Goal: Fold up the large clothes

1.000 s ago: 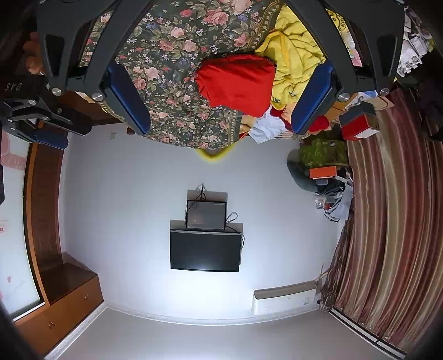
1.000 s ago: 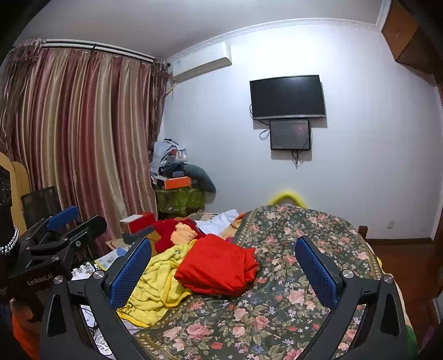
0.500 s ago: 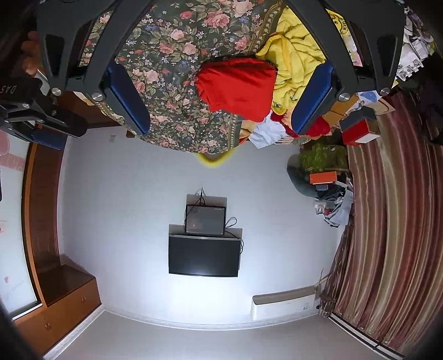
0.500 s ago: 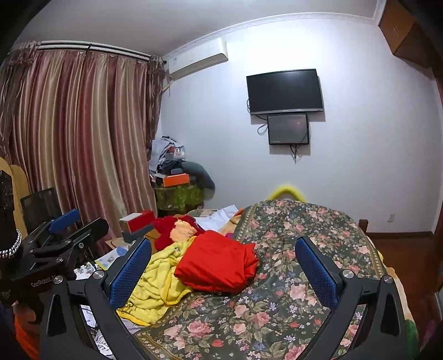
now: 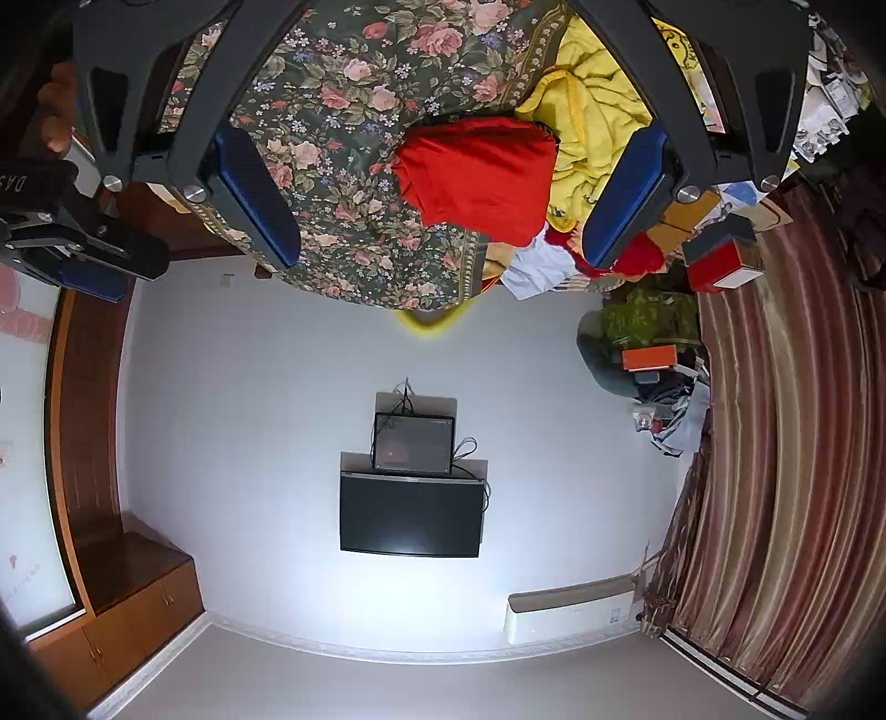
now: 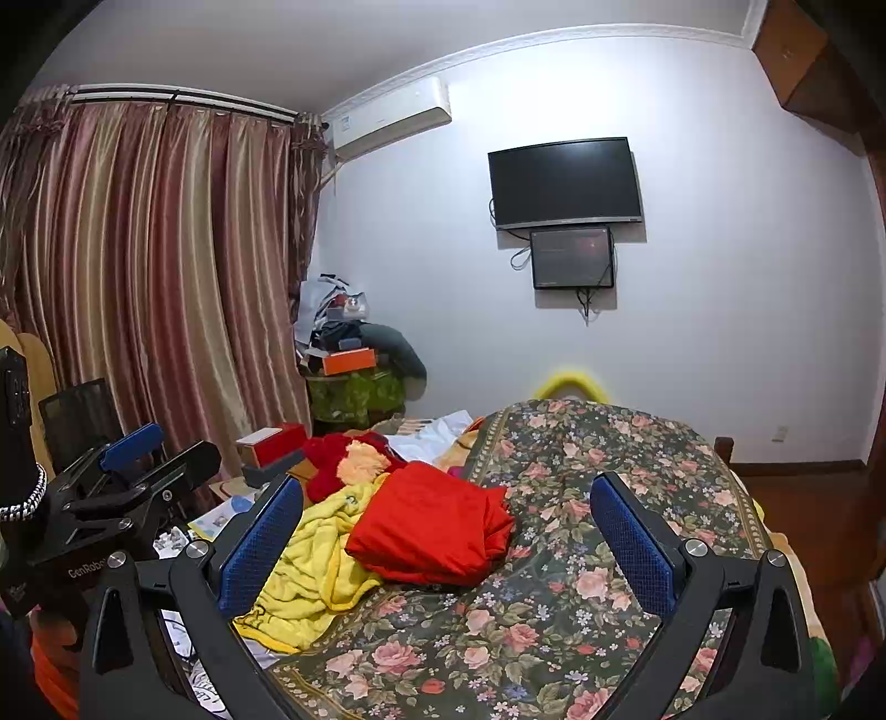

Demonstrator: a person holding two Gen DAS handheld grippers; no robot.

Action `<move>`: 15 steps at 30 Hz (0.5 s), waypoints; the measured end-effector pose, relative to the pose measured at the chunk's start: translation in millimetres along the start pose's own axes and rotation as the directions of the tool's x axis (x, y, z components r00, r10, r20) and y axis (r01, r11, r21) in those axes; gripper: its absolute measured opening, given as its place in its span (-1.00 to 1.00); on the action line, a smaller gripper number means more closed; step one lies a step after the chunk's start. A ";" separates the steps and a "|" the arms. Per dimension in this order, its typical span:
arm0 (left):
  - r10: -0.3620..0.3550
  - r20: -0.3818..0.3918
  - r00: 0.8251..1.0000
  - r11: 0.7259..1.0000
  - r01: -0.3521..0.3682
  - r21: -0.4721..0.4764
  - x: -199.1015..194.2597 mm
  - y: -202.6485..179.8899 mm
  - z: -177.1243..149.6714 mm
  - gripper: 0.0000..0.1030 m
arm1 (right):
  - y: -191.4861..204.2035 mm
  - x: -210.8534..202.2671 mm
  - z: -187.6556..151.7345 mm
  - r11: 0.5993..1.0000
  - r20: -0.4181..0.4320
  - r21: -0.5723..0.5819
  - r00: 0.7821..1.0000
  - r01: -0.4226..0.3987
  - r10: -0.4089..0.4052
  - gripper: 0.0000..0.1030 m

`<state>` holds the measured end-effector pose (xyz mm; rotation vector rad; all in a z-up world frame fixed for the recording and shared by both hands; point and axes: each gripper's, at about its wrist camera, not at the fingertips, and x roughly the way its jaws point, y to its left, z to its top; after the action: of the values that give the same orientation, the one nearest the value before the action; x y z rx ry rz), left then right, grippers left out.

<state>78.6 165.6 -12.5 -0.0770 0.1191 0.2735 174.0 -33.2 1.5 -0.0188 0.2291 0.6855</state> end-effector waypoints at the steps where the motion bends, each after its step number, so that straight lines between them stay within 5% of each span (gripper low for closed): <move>1: -0.002 -0.001 1.000 1.000 0.002 0.001 0.1 -0.2 0.0 0.99 | -0.4 0.3 0.7 1.000 -0.001 0.001 1.000 0.002 -0.002 1.00; 15: -0.054 -0.011 0.998 0.998 0.055 0.008 5.2 -5.1 3.2 0.99 | -8.3 -5.8 4.4 0.999 0.017 0.024 1.000 0.021 -0.022 1.00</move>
<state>85.3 162.4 -9.7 -0.0737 0.1284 0.2182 175.7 -42.8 6.6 0.0076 0.2206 0.6614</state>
